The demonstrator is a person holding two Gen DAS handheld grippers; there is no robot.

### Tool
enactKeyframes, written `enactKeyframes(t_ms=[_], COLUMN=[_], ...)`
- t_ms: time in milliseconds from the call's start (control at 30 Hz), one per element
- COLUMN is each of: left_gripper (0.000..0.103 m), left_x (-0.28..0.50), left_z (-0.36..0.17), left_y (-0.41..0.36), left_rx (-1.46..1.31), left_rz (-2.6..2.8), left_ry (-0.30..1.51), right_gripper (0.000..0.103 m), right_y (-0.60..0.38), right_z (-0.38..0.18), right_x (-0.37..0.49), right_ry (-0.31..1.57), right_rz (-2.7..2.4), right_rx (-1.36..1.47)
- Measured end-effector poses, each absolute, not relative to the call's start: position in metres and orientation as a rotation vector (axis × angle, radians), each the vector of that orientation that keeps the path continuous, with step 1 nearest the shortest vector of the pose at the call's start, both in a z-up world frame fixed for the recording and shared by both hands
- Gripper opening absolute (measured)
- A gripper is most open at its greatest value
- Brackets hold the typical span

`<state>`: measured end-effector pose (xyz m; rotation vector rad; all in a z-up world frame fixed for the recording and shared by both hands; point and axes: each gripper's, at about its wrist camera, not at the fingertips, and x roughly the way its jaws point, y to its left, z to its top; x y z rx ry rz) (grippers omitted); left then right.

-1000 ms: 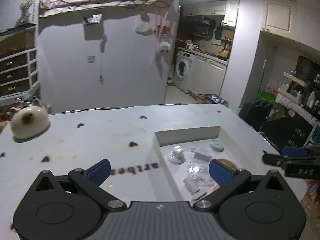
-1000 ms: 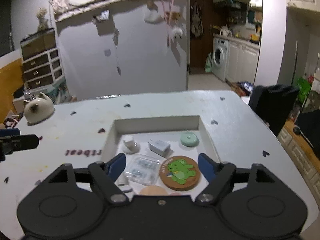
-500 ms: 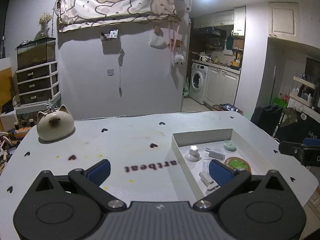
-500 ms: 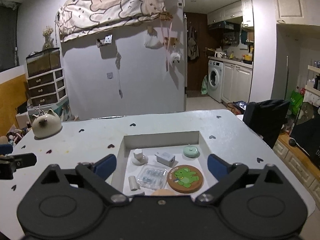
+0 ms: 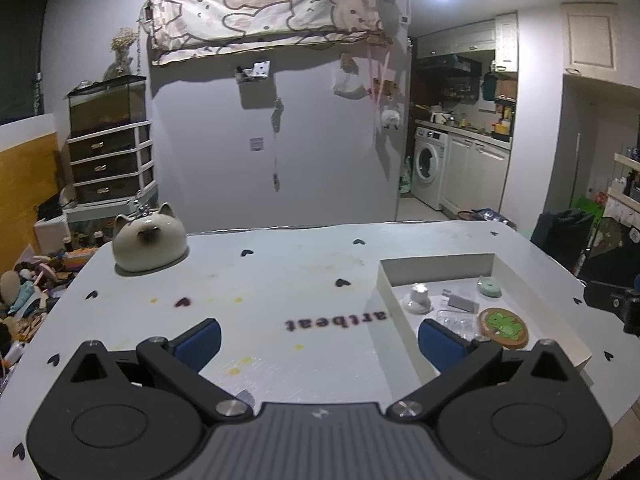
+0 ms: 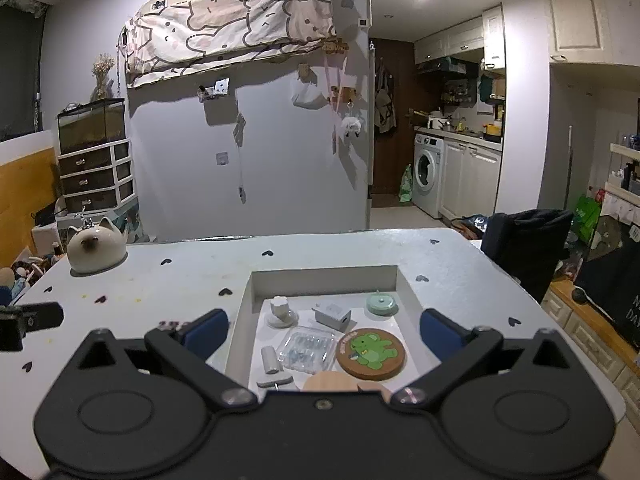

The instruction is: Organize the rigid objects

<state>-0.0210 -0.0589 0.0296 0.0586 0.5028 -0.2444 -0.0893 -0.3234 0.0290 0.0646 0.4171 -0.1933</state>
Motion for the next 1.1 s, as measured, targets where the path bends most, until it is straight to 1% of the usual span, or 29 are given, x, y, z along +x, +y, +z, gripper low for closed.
enactKeyframes(t_ms=[1100], left_gripper=[0.103], left_x=[-0.0189], left_z=[0.0270], left_y=[-0.0566], left_rx=[0.057], left_rz=[-0.225], left_ry=[0.516], right_gripper=[0.103], right_y=[-0.3185], right_z=[0.0285], right_x=[-0.0834], right_ry=[0.429], right_rz=[-0.170], right_rx=[0.045])
